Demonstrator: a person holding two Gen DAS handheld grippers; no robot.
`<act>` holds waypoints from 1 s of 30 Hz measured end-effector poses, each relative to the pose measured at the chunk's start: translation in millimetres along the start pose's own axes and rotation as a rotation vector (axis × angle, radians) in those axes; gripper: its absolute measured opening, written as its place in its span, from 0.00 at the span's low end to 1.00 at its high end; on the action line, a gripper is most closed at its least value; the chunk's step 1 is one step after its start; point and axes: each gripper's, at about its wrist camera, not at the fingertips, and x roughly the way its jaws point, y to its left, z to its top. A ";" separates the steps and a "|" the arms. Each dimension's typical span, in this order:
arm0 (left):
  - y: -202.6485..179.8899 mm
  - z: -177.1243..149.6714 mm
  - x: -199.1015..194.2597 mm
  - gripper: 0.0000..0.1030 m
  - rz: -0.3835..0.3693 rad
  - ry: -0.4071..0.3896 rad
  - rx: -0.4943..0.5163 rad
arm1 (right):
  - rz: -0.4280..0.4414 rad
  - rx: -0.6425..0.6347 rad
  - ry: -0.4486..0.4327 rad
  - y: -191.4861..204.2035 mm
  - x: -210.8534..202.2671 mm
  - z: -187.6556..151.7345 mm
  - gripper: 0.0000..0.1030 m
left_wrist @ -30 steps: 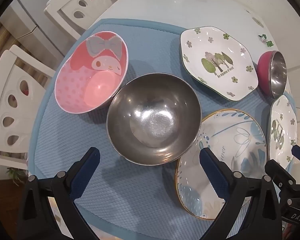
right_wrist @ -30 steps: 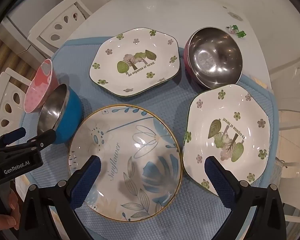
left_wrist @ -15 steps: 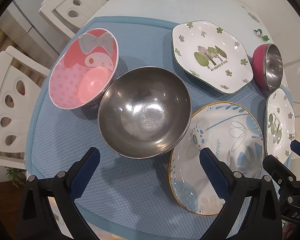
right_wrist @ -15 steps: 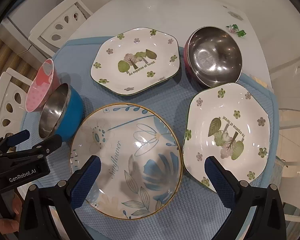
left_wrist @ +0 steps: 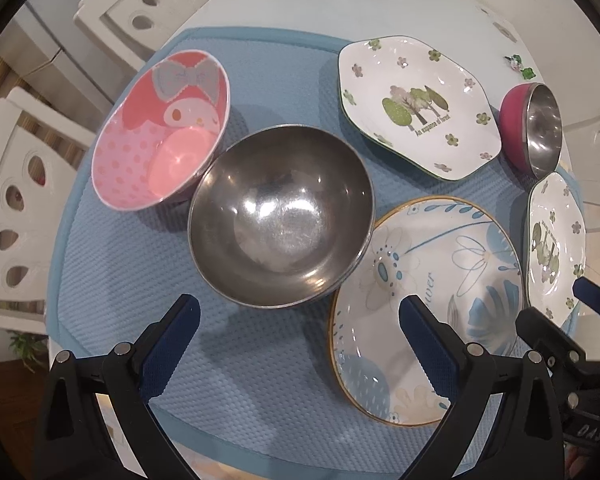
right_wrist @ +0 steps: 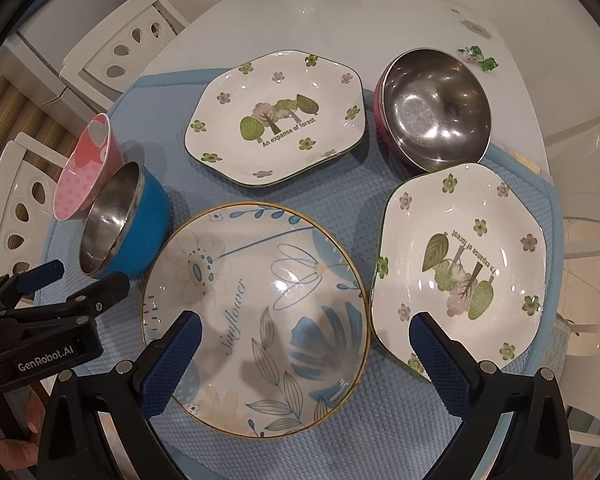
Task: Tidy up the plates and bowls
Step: 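Move the right tool toward the round blue-leaf Sunflower plate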
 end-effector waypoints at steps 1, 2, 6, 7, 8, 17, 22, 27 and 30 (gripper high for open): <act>-1.2 -0.5 -1.0 0.97 -0.011 -0.006 0.004 | 0.001 -0.007 -0.009 1.1 -2.6 -1.7 1.00; -2.9 -0.9 -1.7 0.97 -0.011 -0.012 0.009 | -0.001 -0.012 -0.010 1.6 -3.3 -2.8 1.00; -6.9 -2.7 -0.1 0.97 -0.019 -0.005 0.020 | 0.007 -0.001 0.017 0.0 1.4 -3.3 1.00; -7.1 -3.0 0.3 0.97 -0.018 -0.003 0.022 | 0.025 0.008 0.016 0.3 0.6 -3.7 1.00; -7.1 -2.9 0.7 0.97 -0.014 -0.003 0.022 | 0.040 0.009 0.011 1.8 -0.5 -3.8 1.00; -6.9 -2.9 -0.7 0.97 0.037 -0.017 0.020 | 0.037 -0.030 0.019 14.2 -2.7 -4.3 1.00; -4.5 -3.3 -1.7 0.97 0.021 -0.019 0.009 | 0.035 -0.026 0.023 12.2 -3.0 -5.7 1.00; -3.2 -4.9 1.3 0.97 0.005 -0.004 -0.003 | 0.032 -0.016 0.027 9.9 -2.0 -6.8 1.00; -1.9 -5.7 1.3 0.97 0.002 -0.001 -0.008 | 0.031 -0.009 0.029 7.9 -1.9 -7.5 1.00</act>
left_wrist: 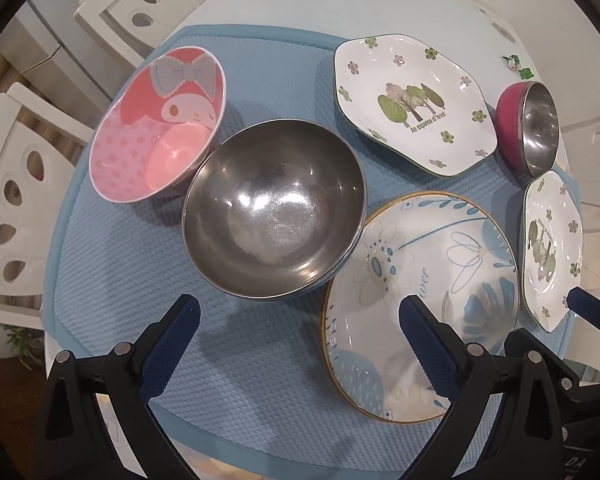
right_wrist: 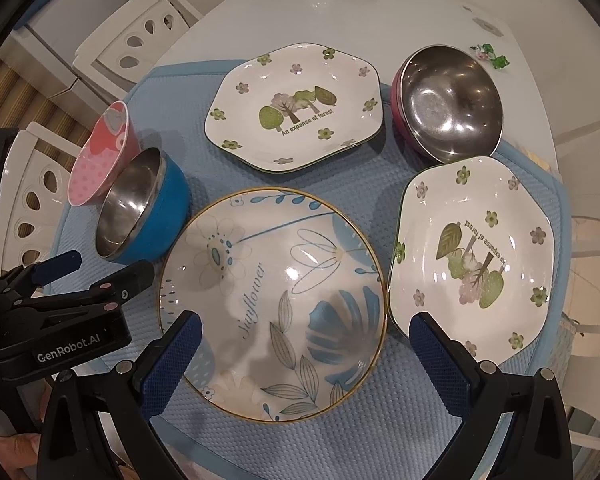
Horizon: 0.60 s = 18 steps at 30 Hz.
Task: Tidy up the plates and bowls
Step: 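Move the right tool toward the round blue-leaf Sunflower plate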
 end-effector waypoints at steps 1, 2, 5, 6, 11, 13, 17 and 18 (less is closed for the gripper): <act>0.4 -0.3 -0.5 0.97 0.001 -0.002 0.000 | 0.001 0.002 0.001 -0.7 0.4 0.3 1.00; 0.9 0.0 -1.2 0.97 0.002 -0.005 -0.001 | 0.000 0.002 0.003 -0.7 0.3 0.1 1.00; 2.1 0.8 -1.3 0.97 0.000 -0.006 -0.004 | -0.007 -0.002 0.007 -0.9 -0.1 0.0 1.00; 2.6 1.0 -1.5 0.97 -0.002 -0.006 -0.006 | -0.006 0.001 0.005 -1.4 -0.6 0.0 1.00; 2.8 0.5 -5.5 0.97 -0.001 -0.020 -0.005 | 0.001 0.011 -0.001 -2.4 -2.2 0.1 1.00; 3.1 -0.1 -6.7 0.97 -0.015 -0.025 -0.007 | 0.004 0.013 0.000 -2.5 -2.3 -0.3 1.00; 5.3 -2.2 -10.8 0.97 -0.039 -0.046 -0.026 | -0.003 0.014 0.011 -3.0 -0.6 -0.2 1.00; 5.5 -2.3 -11.3 0.97 -0.037 -0.048 -0.024 | -0.003 0.014 0.011 -3.0 -0.5 0.0 1.00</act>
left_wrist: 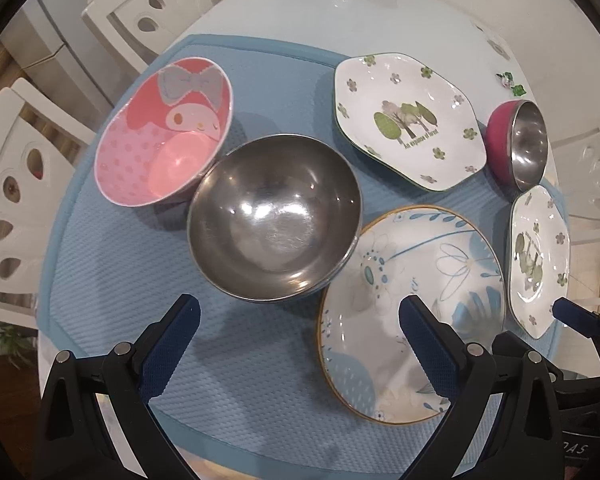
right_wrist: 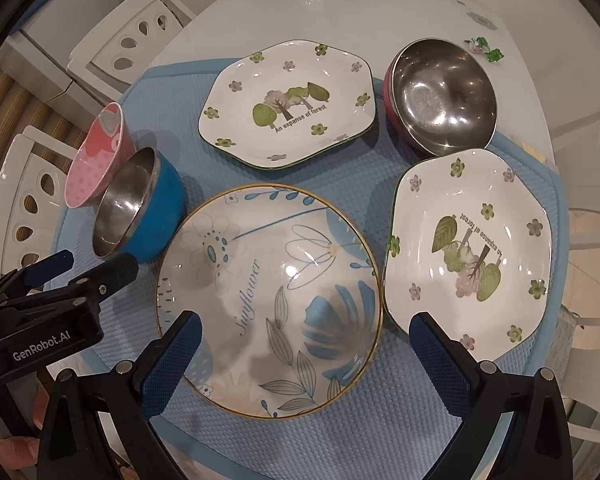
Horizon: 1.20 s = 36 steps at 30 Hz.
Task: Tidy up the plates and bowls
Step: 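Move the right tool toward the round blue-leaf Sunflower plate, then grasp the rim of the Sunflower plate with the right gripper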
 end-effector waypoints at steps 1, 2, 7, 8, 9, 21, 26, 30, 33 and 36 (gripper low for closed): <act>0.3 0.2 0.0 0.97 -0.001 0.000 0.001 | 0.000 0.000 -0.001 0.0 -0.2 -0.1 1.00; 1.0 0.3 0.0 0.97 -0.001 0.001 -0.001 | 0.001 0.000 -0.002 0.0 -0.1 0.0 1.00; 1.3 -0.2 1.5 0.97 -0.007 0.008 -0.003 | 0.008 0.006 0.008 0.1 1.1 0.1 1.00; 0.8 -0.5 1.5 0.97 -0.011 0.009 0.000 | 0.012 0.008 0.008 0.3 1.0 0.0 1.00; 0.4 -0.7 1.5 0.97 -0.015 0.010 0.002 | 0.014 0.008 0.006 0.7 0.8 0.2 1.00; -2.4 -1.1 2.3 0.97 -0.023 0.015 0.007 | 0.020 0.018 0.013 2.2 2.5 0.2 1.00; -1.2 -1.7 3.3 0.97 -0.029 0.024 -0.008 | 0.018 0.013 0.015 3.0 2.5 0.3 1.00; -0.2 -2.1 2.6 0.97 -0.030 0.022 -0.009 | 0.013 0.007 0.024 3.0 4.4 0.4 1.00; 2.2 -3.0 4.1 0.97 -0.038 0.037 -0.016 | 0.015 0.004 0.026 3.1 5.2 -0.1 1.00; 6.2 -6.1 5.3 0.97 -0.054 0.048 -0.036 | 0.016 -0.001 0.027 1.4 5.2 -2.7 1.00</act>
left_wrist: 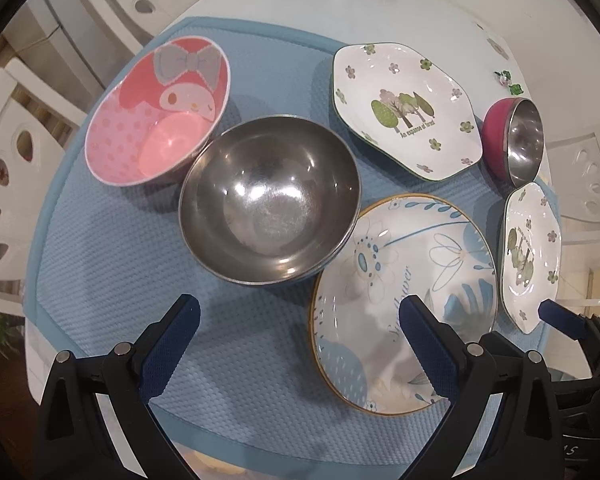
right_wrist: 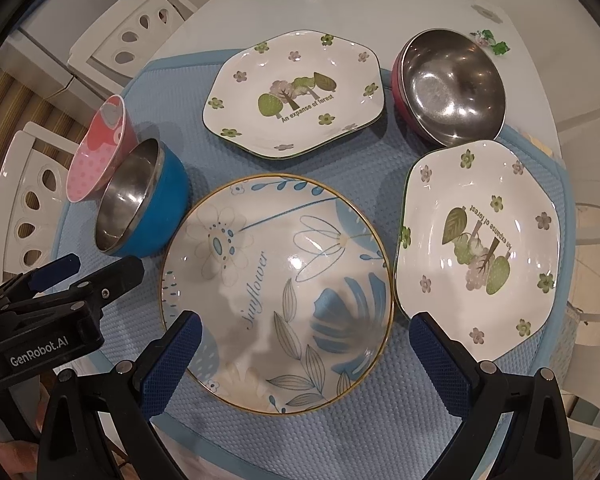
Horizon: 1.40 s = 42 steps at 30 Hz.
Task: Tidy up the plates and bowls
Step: 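Grasp the rim of the Sunflower plate with the right gripper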
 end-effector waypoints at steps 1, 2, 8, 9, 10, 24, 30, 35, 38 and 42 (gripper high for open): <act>0.9 -2.2 -0.2 0.97 0.003 -0.001 0.002 | -0.002 0.002 0.002 -1.7 0.4 -2.3 1.00; 1.0 -4.0 -0.3 0.97 0.007 -0.004 0.008 | -0.003 0.006 0.004 -4.1 0.8 -5.0 1.00; 0.6 -29.4 10.2 0.97 0.023 0.008 0.079 | 0.021 0.042 0.049 -20.1 13.0 -37.4 1.00; 0.0 -36.7 14.2 0.97 0.012 0.017 0.093 | 0.036 0.049 0.064 -21.0 17.2 -46.4 1.00; -0.1 -43.1 18.4 0.97 0.001 0.028 0.104 | 0.043 0.050 0.073 -21.1 21.2 -53.2 1.00; -0.7 -55.8 82.2 1.00 -0.040 0.086 0.085 | 0.011 0.081 0.083 -28.0 84.6 -67.4 1.00; -5.1 -44.5 80.8 1.00 -0.020 -0.018 0.013 | -0.089 0.185 -0.093 -20.2 82.5 -66.1 1.00; -6.0 -34.9 80.8 1.00 -0.005 -0.068 -0.018 | -0.083 0.126 -0.128 -20.0 82.4 -52.7 1.00; -6.9 -27.4 82.1 1.00 -0.011 -0.057 0.013 | -0.068 0.069 -0.145 -14.7 80.0 -45.3 0.97; -9.6 -20.2 78.5 0.86 -0.008 -0.056 0.059 | -0.053 0.014 -0.142 -7.8 76.4 -41.7 0.76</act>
